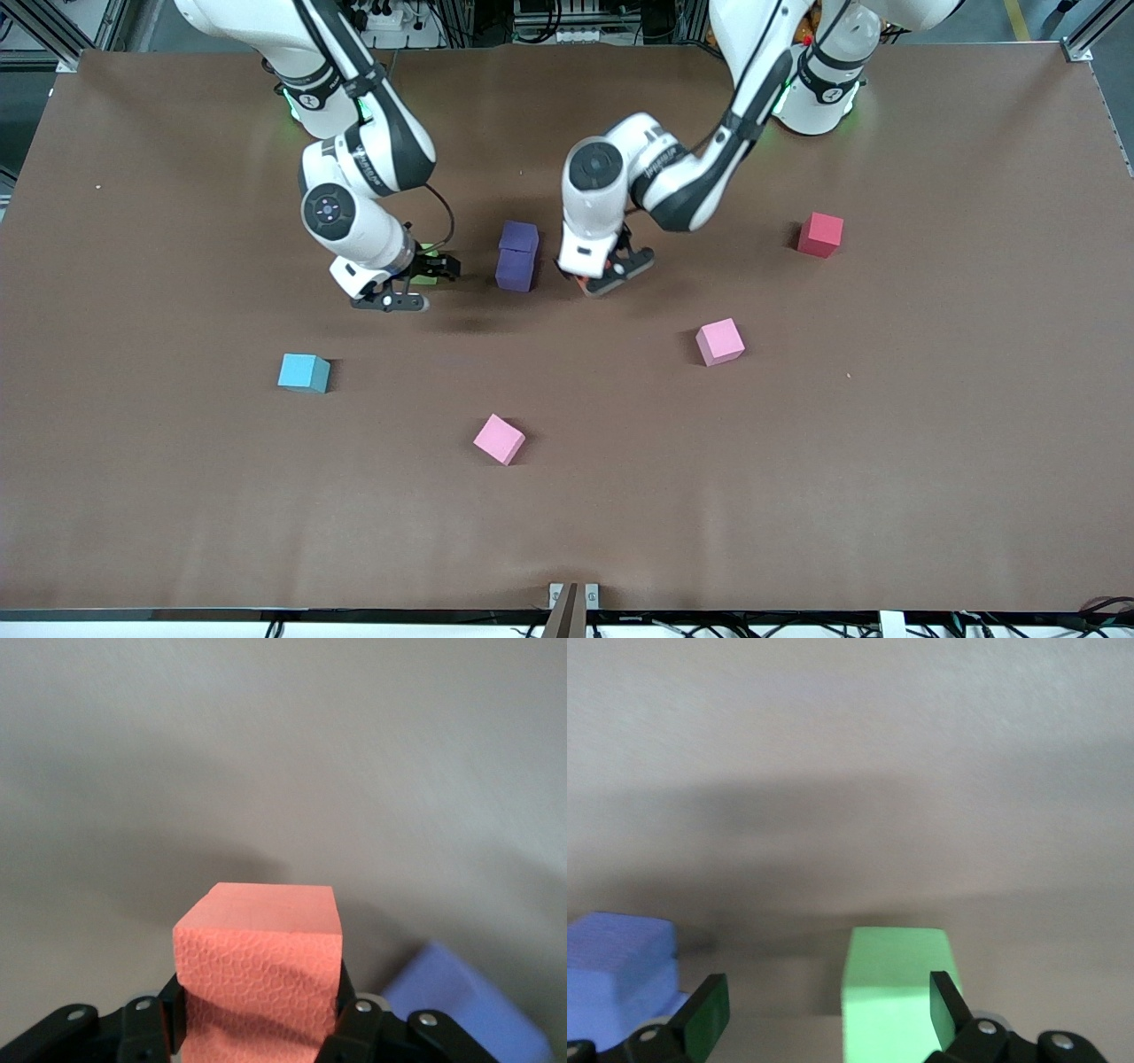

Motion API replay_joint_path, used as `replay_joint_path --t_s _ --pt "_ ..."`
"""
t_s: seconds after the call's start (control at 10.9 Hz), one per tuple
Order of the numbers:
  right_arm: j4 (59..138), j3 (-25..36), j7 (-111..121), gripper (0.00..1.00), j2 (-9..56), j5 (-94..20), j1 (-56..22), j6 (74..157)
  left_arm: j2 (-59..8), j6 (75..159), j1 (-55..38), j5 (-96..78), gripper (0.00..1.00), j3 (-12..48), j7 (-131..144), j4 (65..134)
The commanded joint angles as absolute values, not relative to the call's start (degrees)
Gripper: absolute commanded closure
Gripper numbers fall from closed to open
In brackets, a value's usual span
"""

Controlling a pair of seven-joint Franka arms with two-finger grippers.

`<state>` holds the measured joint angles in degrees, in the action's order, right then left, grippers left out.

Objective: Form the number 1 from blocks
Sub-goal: 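Grasp the green cube with the right gripper while the left gripper holds orange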

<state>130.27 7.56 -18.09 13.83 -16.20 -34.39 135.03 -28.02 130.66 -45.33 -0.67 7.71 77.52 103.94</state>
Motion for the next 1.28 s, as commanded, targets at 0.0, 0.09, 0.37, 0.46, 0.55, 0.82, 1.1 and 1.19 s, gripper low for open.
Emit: replay_joint_path --t_s 0.0,0.09,0.37,0.46,0.55,0.82,1.1,1.19 --pt "133.33 6.59 -15.83 0.0 11.52 -16.17 -32.88 135.09 -26.27 126.5 -45.88 0.53 1.0 12.72 76.55 102.59" --pt "133.94 6.59 -15.3 0.0 11.34 -16.17 -32.61 135.17 -27.41 125.34 -46.92 0.53 1.0 14.4 76.55 101.09" --pt "134.65 6.68 -15.03 0.0 11.07 -16.17 -32.34 135.26 -30.66 125.24 -52.01 0.53 1.0 14.68 71.66 97.92" --pt "134.74 6.68 -15.12 0.0 11.42 -16.17 -32.34 135.35 -32.07 125.24 -54.03 0.61 1.0 14.5 68.67 97.74" --pt "134.74 6.68 -15.03 0.0 11.95 -16.17 -32.34 135.44 -33.39 125.24 -55.1 1.92 1.0 14.5 66.64 97.13" --pt "135.79 6.59 -15.12 0.0 12.48 -16.17 -32.17 135.09 -35.59 125.24 -56.94 6.23 1.0 14.68 65.92 96.86" --pt "135.97 6.5 -15.2 0.0 13.7 -16.52 -32.25 135.35 -38.31 125.24 -56.87 7.65 1.0 14.33 61.19 94.23" --pt "135.88 6.5 -15.21 0.03 14.15 -16.78 -32.34 135.61 -39.63 125.24 -56.87 7.56 1.0 14.24 61.0 92.74"
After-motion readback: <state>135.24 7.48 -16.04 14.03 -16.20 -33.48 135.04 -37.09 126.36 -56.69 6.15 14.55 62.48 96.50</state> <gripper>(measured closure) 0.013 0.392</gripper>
